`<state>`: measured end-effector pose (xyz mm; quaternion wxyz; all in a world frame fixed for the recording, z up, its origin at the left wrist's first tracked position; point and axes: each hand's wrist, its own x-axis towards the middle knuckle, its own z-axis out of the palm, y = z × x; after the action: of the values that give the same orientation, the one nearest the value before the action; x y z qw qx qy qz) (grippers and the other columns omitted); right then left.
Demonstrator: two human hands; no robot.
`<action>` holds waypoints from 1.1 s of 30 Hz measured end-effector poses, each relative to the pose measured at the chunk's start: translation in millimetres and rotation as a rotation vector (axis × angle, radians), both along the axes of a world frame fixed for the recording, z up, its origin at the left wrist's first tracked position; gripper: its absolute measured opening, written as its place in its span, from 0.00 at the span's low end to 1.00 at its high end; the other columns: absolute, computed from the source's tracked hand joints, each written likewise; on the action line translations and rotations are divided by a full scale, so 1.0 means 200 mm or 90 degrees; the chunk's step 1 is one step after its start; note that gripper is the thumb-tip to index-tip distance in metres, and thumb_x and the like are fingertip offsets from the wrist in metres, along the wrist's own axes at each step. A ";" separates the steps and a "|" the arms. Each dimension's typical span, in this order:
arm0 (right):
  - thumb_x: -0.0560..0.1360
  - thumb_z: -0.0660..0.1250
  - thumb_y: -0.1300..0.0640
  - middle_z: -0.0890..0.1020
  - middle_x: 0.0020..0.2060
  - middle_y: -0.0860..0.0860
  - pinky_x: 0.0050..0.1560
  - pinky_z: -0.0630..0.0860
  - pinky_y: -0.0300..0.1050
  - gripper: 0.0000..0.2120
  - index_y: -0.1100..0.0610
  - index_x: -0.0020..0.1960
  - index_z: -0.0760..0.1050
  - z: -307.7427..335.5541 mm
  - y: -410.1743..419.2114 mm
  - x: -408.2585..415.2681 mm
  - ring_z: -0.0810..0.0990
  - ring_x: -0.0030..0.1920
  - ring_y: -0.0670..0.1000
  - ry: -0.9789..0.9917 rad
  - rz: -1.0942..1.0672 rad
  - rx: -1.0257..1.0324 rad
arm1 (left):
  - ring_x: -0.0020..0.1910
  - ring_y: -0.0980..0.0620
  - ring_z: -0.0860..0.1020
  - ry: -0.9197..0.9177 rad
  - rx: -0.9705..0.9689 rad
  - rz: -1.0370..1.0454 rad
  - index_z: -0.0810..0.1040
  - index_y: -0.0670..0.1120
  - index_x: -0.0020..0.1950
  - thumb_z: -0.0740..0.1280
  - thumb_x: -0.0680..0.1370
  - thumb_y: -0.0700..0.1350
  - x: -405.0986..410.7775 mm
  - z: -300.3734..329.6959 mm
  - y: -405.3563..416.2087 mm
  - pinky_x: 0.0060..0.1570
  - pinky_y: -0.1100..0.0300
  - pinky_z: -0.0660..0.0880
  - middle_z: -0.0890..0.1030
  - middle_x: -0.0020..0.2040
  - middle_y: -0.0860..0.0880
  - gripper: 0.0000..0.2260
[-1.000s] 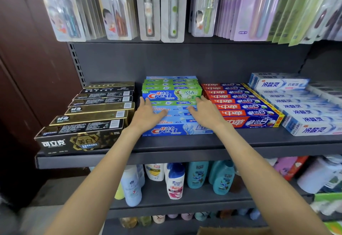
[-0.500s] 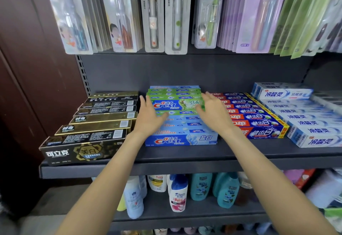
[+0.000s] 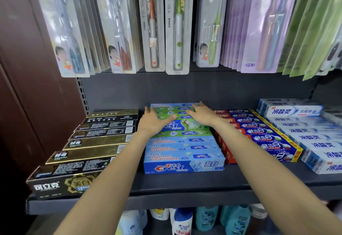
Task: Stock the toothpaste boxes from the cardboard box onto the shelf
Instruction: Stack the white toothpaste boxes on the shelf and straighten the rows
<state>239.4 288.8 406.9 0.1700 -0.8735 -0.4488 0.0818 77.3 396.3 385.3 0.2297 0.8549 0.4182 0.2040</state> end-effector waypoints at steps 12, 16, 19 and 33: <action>0.80 0.48 0.41 0.48 0.76 0.58 0.73 0.52 0.50 0.30 0.54 0.77 0.51 -0.03 0.01 0.02 0.49 0.76 0.56 -0.053 0.022 -0.004 | 0.74 0.45 0.59 0.067 0.068 -0.019 0.53 0.44 0.77 0.59 0.68 0.72 0.00 -0.01 0.00 0.67 0.51 0.65 0.51 0.77 0.43 0.47; 0.80 0.47 0.40 0.48 0.77 0.57 0.73 0.52 0.50 0.30 0.53 0.77 0.51 -0.03 0.01 0.02 0.49 0.76 0.56 -0.071 0.025 -0.017 | 0.75 0.45 0.58 0.091 0.087 -0.018 0.50 0.43 0.77 0.56 0.68 0.74 0.00 -0.01 0.00 0.68 0.51 0.63 0.51 0.78 0.43 0.48; 0.80 0.47 0.40 0.48 0.77 0.57 0.73 0.52 0.51 0.30 0.53 0.77 0.50 -0.03 0.02 0.03 0.49 0.76 0.55 -0.075 0.024 -0.019 | 0.75 0.45 0.58 0.098 0.086 -0.018 0.49 0.43 0.77 0.56 0.69 0.73 0.00 -0.01 0.00 0.69 0.51 0.63 0.50 0.78 0.44 0.48; 0.77 0.61 0.61 0.76 0.63 0.56 0.63 0.67 0.46 0.15 0.59 0.63 0.75 -0.05 -0.59 -0.18 0.73 0.63 0.55 -0.147 0.032 0.408 | 0.71 0.50 0.63 -0.089 0.354 -0.171 0.62 0.47 0.74 0.62 0.78 0.57 -0.32 0.02 -0.47 0.68 0.57 0.60 0.66 0.72 0.49 0.27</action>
<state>203.7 171.5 397.1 0.3815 -0.7678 -0.4896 -0.1587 12.8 301.5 388.6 0.0404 0.9163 0.2128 0.3369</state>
